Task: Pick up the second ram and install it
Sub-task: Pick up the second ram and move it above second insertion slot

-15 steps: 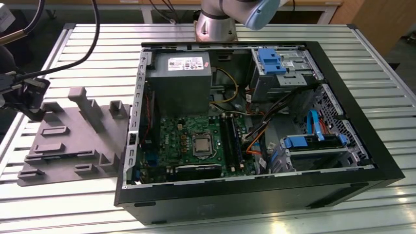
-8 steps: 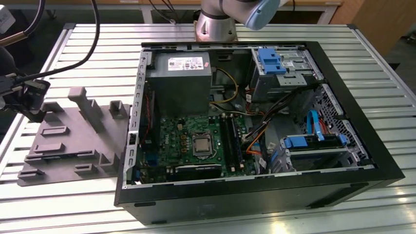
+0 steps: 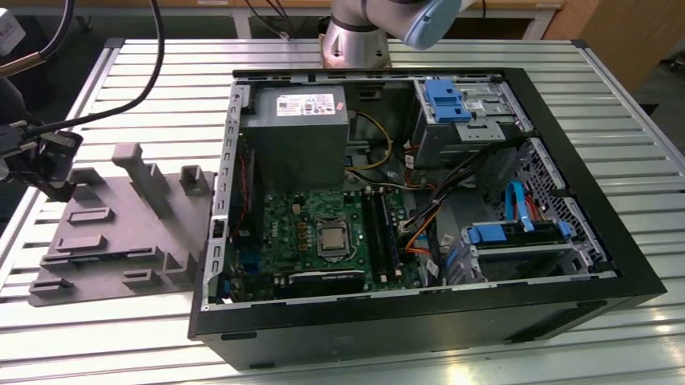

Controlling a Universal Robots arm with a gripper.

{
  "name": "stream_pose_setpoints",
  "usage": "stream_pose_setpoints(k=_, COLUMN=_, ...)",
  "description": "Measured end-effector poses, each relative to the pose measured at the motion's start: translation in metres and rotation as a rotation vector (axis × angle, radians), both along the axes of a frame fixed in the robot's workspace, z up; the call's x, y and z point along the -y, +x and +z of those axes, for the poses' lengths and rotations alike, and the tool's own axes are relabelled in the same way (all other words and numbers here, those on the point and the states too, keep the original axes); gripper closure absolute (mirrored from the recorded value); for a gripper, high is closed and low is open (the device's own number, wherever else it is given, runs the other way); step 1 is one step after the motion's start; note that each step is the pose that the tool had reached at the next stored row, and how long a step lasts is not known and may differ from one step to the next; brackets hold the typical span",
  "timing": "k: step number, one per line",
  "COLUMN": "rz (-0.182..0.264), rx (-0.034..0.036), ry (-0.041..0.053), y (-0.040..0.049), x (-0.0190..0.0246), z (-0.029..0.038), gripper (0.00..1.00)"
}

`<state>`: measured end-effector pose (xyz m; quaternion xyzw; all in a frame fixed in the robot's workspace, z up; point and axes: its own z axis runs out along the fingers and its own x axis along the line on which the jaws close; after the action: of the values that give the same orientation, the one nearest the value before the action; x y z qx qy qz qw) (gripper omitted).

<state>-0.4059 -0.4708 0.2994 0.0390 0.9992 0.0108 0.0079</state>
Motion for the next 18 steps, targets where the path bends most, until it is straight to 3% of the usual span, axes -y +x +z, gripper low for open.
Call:
stream_pose_setpoints(k=8, rz=0.013, rx=0.0, ry=0.0001, y=0.0, x=0.0, z=0.0, gripper=0.89)
stream_pose_setpoints(k=18, rz=0.097, rx=-0.0001, ry=0.0, y=0.0, x=0.0, z=0.0, gripper=0.89)
